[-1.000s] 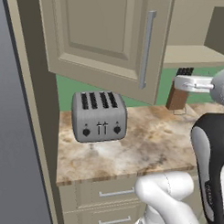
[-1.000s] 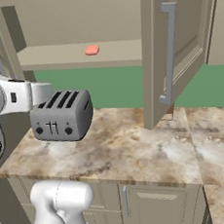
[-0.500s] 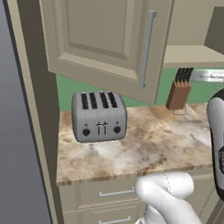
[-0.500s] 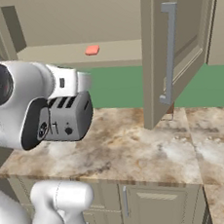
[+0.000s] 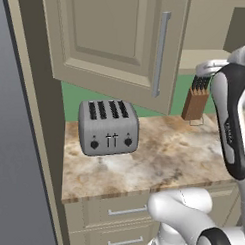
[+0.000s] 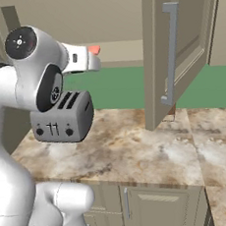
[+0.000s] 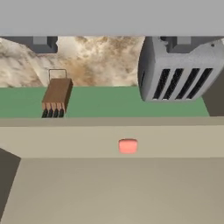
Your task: Open the cabinet. Pick the bar soap and place it next to the sink. Then close the cabinet.
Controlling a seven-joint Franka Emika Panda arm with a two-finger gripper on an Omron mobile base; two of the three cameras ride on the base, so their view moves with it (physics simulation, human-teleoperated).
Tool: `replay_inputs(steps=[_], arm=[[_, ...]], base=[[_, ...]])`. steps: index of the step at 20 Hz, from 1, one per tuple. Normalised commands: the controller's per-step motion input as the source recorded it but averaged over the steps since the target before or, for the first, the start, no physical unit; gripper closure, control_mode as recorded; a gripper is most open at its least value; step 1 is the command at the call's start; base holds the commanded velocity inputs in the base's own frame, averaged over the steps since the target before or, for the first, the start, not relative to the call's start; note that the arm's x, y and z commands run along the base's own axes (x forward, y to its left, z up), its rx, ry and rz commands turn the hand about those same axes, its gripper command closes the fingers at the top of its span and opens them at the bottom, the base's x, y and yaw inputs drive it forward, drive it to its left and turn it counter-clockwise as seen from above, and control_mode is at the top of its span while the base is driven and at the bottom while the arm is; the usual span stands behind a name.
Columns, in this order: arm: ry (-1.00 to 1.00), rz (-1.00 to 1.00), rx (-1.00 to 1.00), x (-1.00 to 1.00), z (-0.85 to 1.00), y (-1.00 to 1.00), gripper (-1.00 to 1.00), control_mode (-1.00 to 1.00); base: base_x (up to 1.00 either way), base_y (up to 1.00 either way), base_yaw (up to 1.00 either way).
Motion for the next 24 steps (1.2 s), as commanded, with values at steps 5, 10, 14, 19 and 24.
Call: replay_inputs(steps=[5,10,14,19,24], arm=[[-0.08,0.11,0.07,0.24,-0.12,-0.09,-1.0,-1.0],[-0.02,0.15,0.02,0.24,0.0,0.0,-1.0,-1.0],[0.0,0.16,0.0,0.37,0.02,0.0,-1.0,-1.0],[0.0,0.17,0.0,0.4,0.02,0.0,-1.0,-1.0],[0.0,0.14,0.0,0.26,0.07,0.0,-1.0,-1.0]], base=[[0.0,0.0,0.0],[0.0,0.0,0.0],[0.0,0.0,0.0],[0.0,0.0,0.0],[0.0,0.0,0.0]])
